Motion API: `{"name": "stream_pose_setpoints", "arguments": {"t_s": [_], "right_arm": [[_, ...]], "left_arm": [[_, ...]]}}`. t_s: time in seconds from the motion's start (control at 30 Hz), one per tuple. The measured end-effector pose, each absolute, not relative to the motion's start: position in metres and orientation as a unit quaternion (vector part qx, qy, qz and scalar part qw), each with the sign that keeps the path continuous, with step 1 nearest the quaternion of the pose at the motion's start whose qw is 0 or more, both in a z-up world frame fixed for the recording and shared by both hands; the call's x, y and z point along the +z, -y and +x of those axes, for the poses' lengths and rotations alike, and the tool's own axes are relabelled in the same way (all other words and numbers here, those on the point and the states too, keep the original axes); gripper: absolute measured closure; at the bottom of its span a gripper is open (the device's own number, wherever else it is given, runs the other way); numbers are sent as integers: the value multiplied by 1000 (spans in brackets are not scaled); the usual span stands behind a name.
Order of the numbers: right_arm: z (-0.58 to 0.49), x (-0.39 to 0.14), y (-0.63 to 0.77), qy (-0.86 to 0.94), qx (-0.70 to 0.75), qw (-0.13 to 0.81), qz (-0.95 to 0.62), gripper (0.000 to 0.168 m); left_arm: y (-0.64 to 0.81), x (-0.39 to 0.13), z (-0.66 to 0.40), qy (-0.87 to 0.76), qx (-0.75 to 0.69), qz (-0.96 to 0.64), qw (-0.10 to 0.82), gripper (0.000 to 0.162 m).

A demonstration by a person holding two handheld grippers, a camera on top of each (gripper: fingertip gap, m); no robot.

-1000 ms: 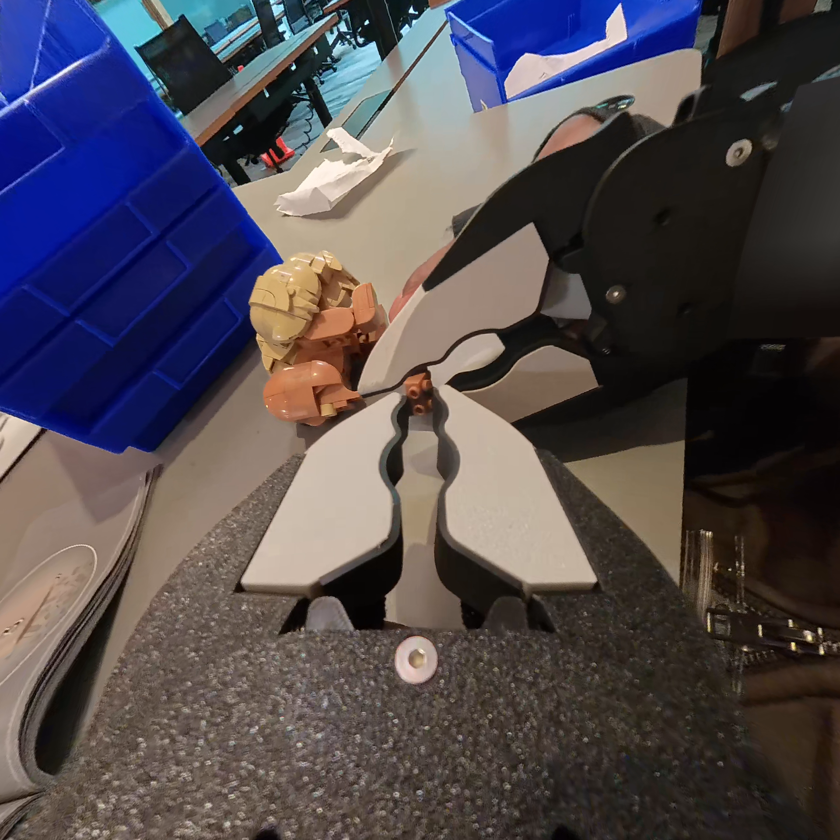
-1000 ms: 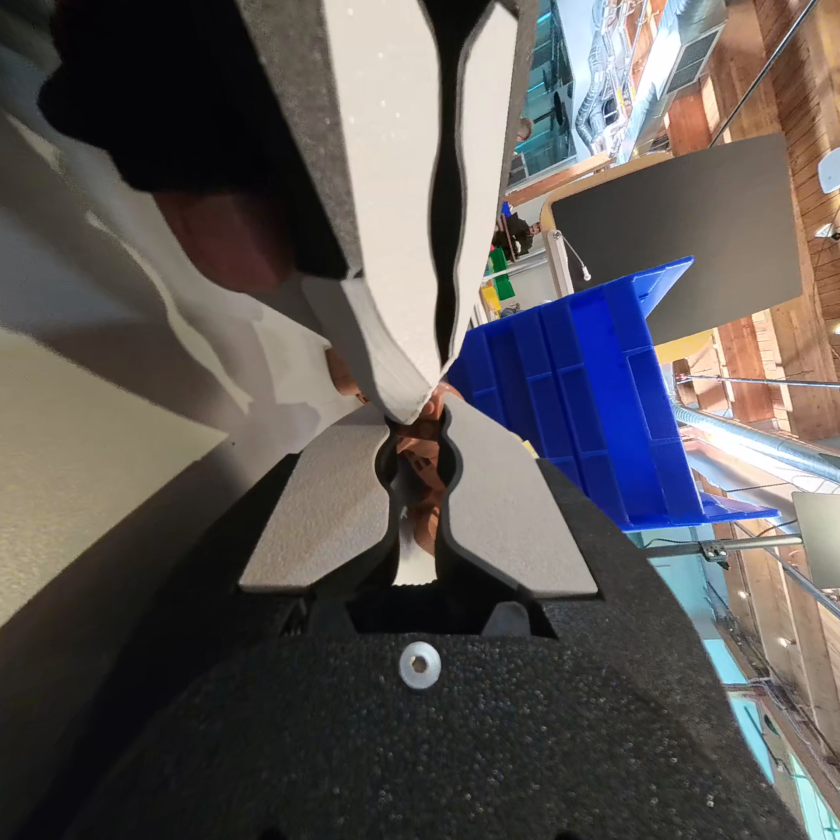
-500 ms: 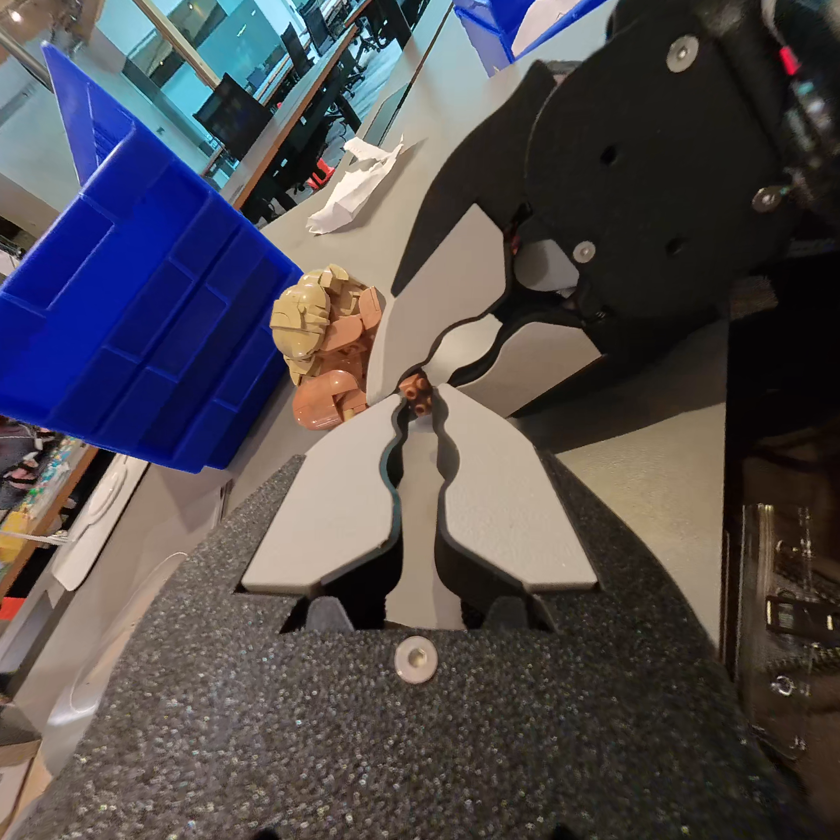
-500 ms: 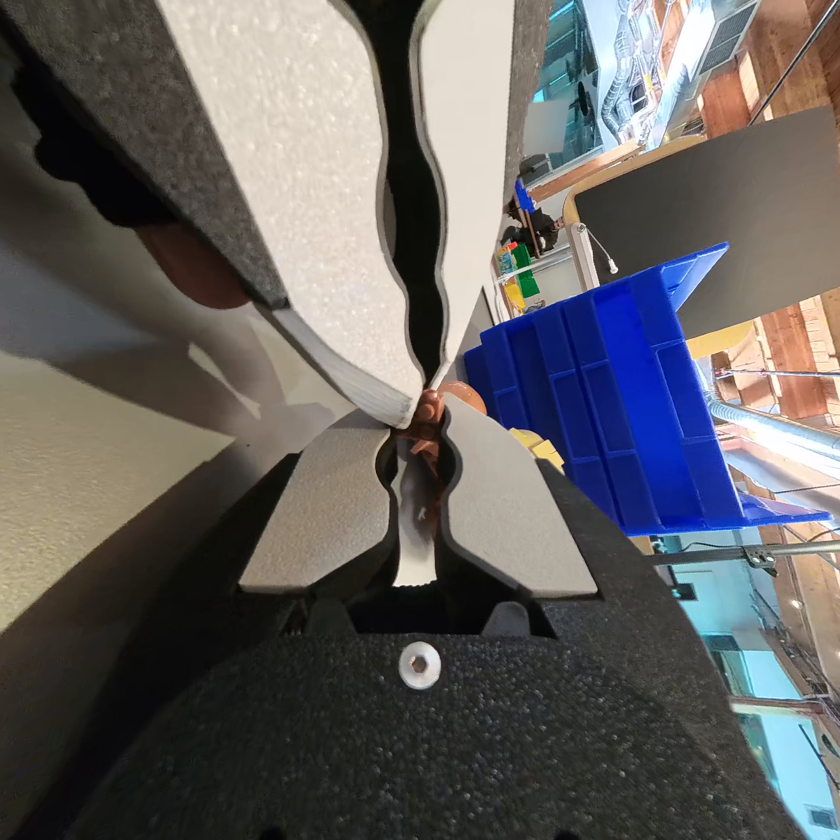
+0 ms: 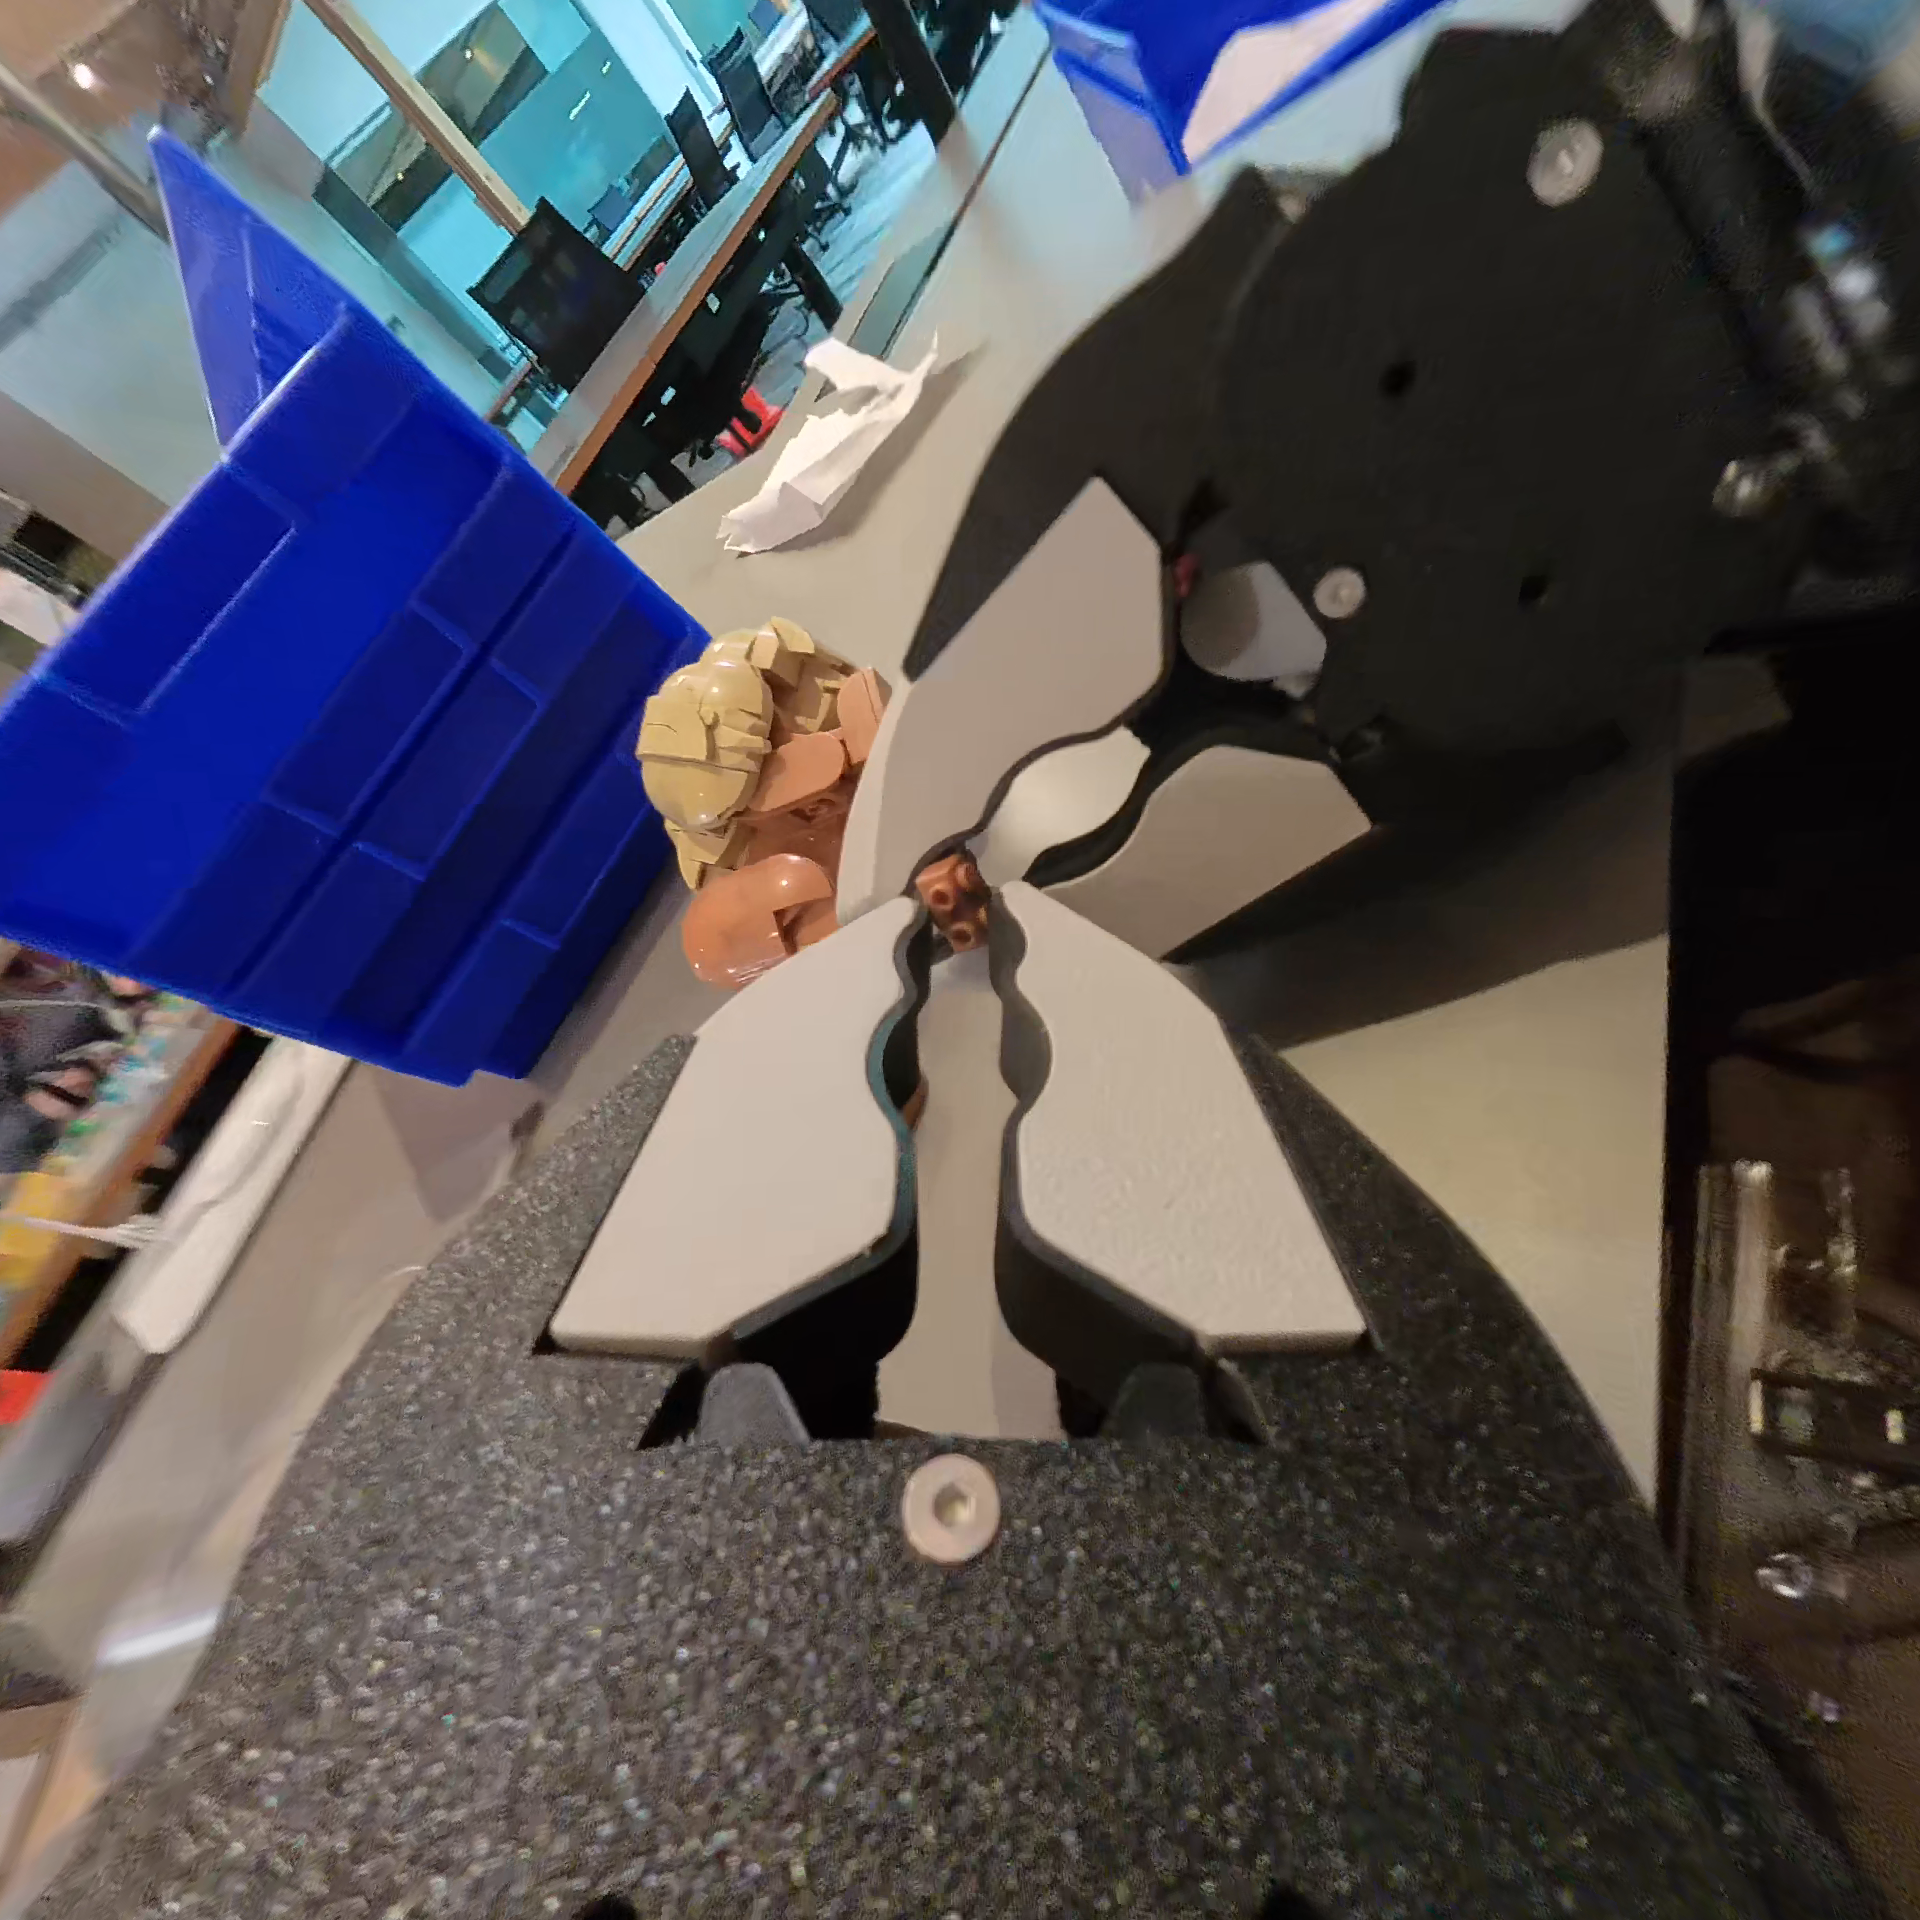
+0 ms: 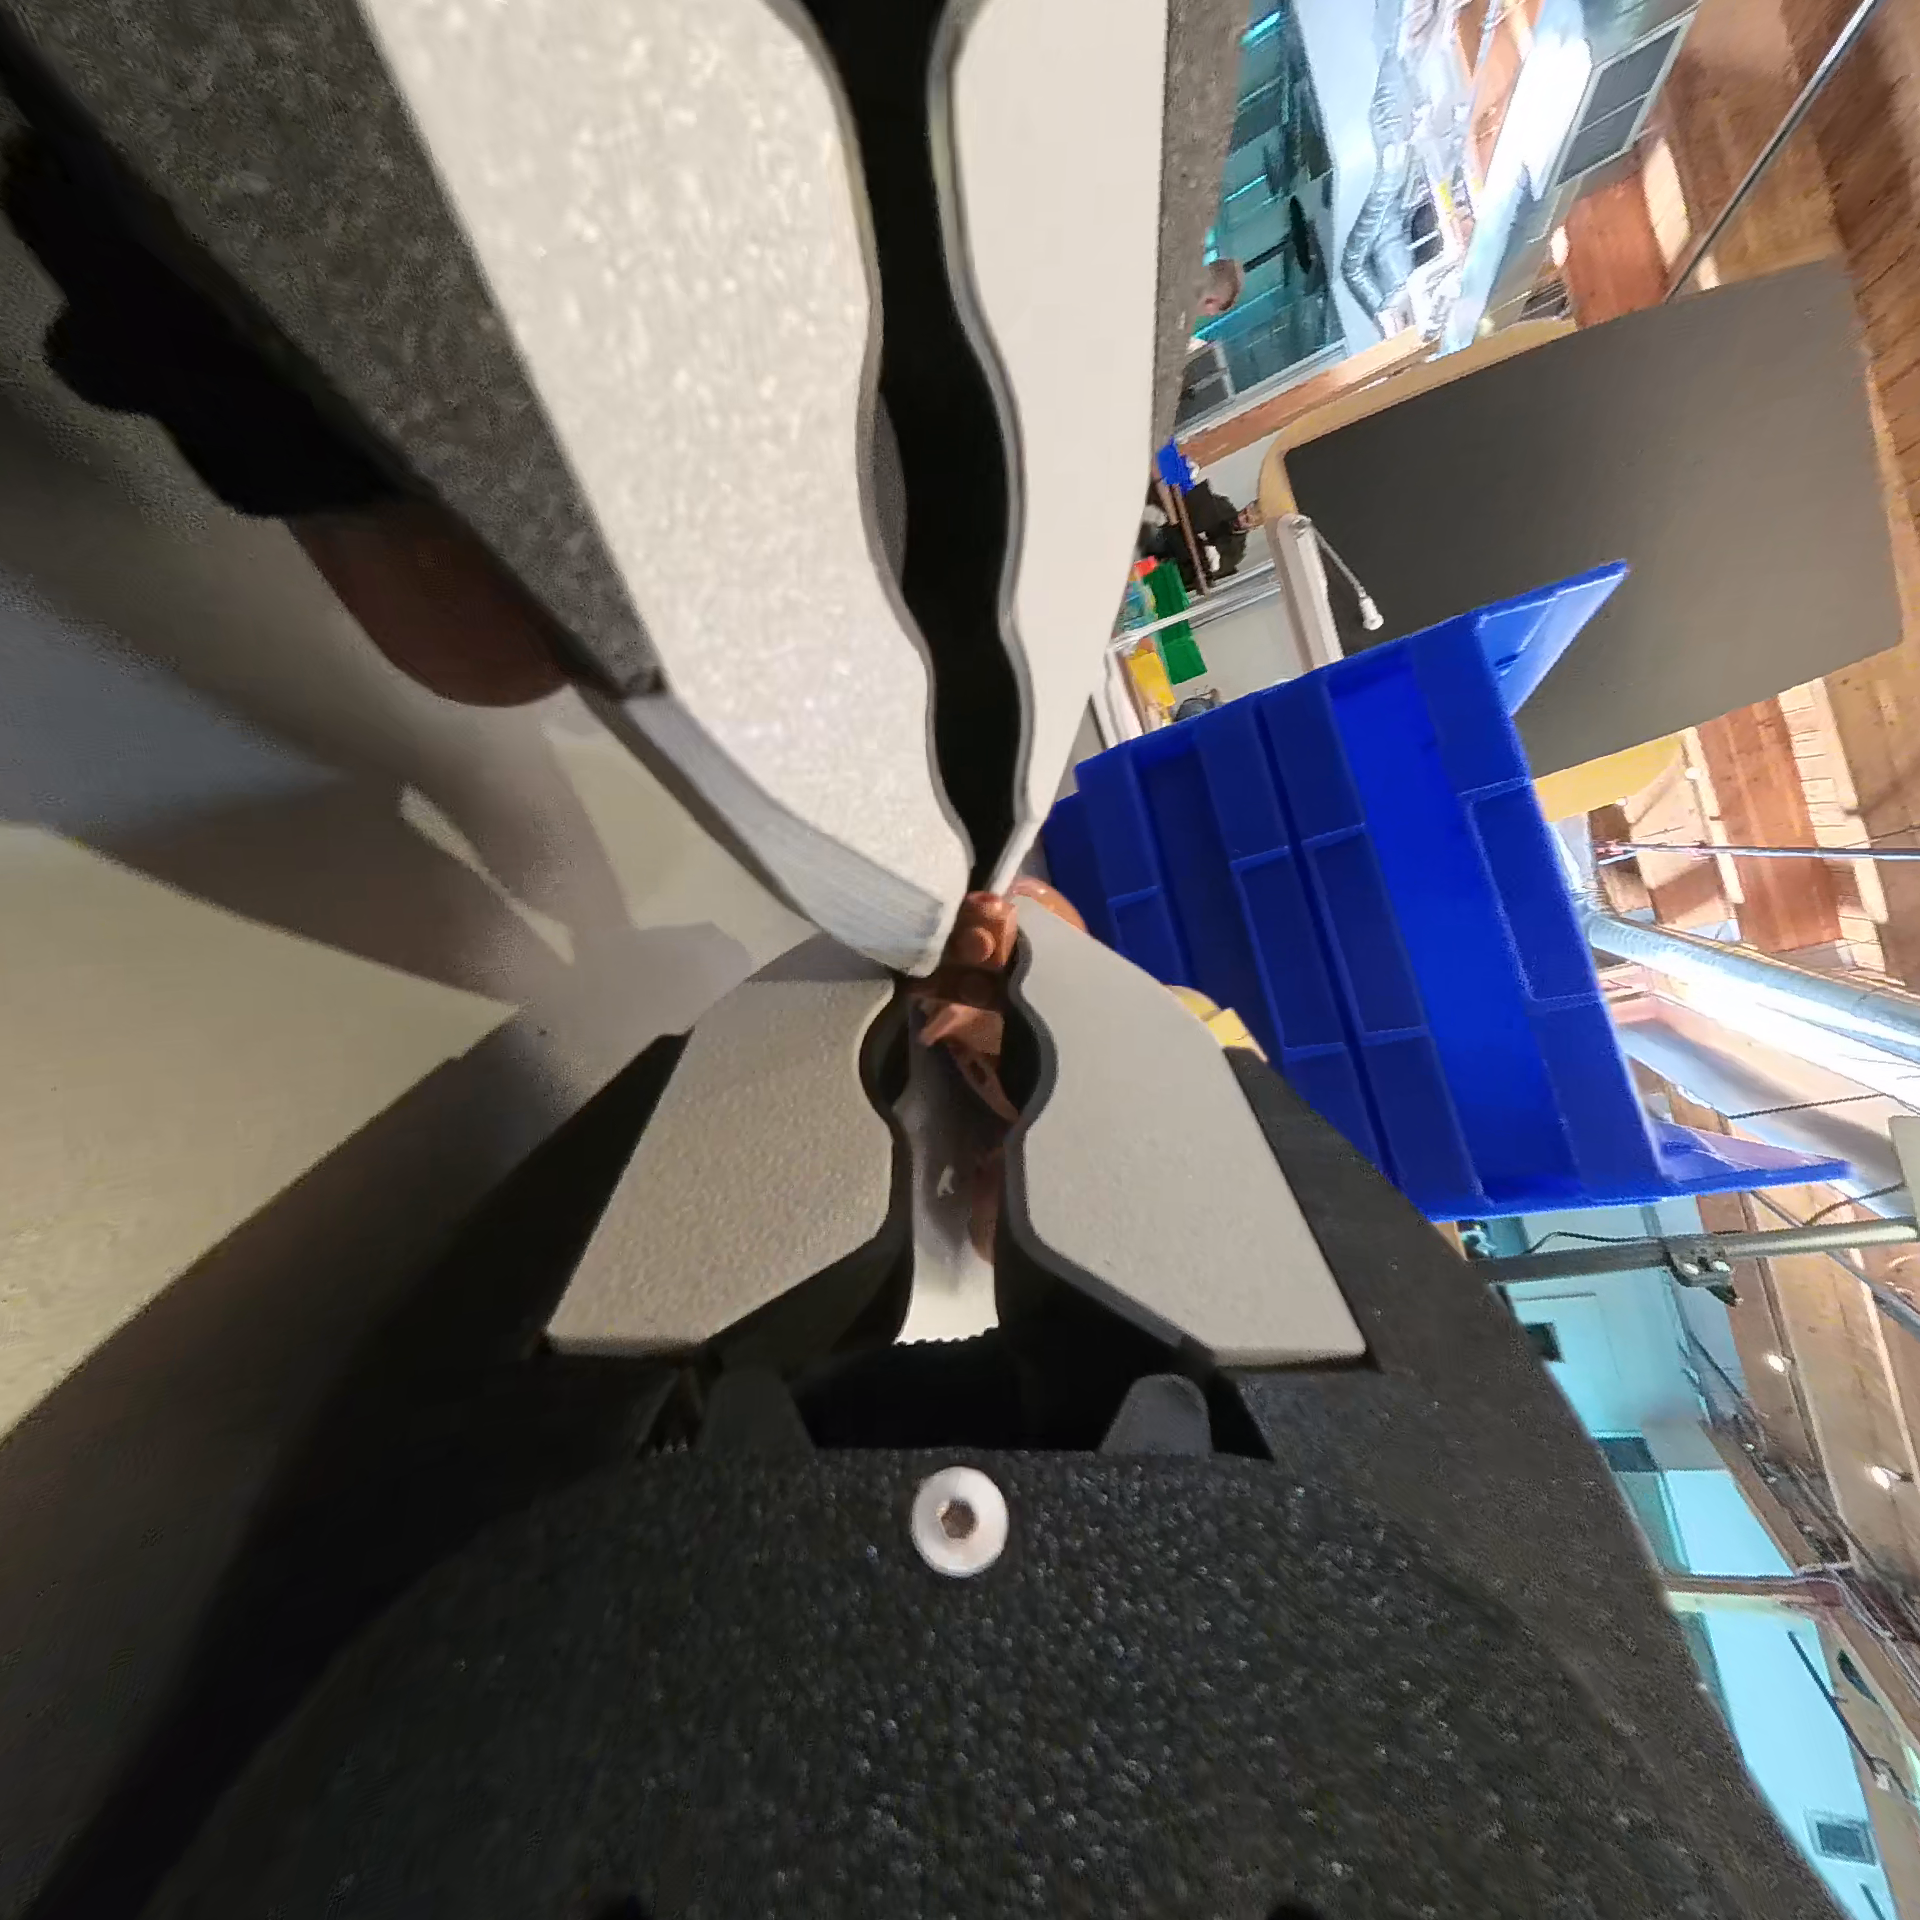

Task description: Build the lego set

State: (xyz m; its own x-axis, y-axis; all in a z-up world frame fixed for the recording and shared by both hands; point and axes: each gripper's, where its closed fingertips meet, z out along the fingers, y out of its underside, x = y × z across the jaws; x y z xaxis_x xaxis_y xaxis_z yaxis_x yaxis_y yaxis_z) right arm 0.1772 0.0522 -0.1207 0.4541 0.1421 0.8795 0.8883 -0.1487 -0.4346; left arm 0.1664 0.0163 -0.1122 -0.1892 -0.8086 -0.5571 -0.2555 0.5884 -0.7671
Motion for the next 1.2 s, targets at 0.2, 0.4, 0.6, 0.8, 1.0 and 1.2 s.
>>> {"name": "stream_pose_setpoints", "arguments": {"t_s": [0.2,0.4,0.6,0.8,1.0,1.2], "right_arm": [[176,-119,-52,390,-372,528,-656,156],[176,-118,-52,390,-375,529,-654,156],[175,-120,-52,394,-375,527,-654,156],[175,-120,-52,393,-377,524,-655,156],[175,-120,-52,395,-378,523,-654,156],[174,-120,-53,398,-378,522,-653,156]], "left_arm": [[-14,-95,161,-687,-334,-384,520,162],[-15,-100,162,-688,-335,-401,504,159],[-14,-102,163,-688,-331,-401,506,157],[-13,-103,165,-691,-327,-401,504,157],[-14,-103,166,-691,-329,-406,500,154],[-14,-105,166,-692,-330,-409,495,155]]}}
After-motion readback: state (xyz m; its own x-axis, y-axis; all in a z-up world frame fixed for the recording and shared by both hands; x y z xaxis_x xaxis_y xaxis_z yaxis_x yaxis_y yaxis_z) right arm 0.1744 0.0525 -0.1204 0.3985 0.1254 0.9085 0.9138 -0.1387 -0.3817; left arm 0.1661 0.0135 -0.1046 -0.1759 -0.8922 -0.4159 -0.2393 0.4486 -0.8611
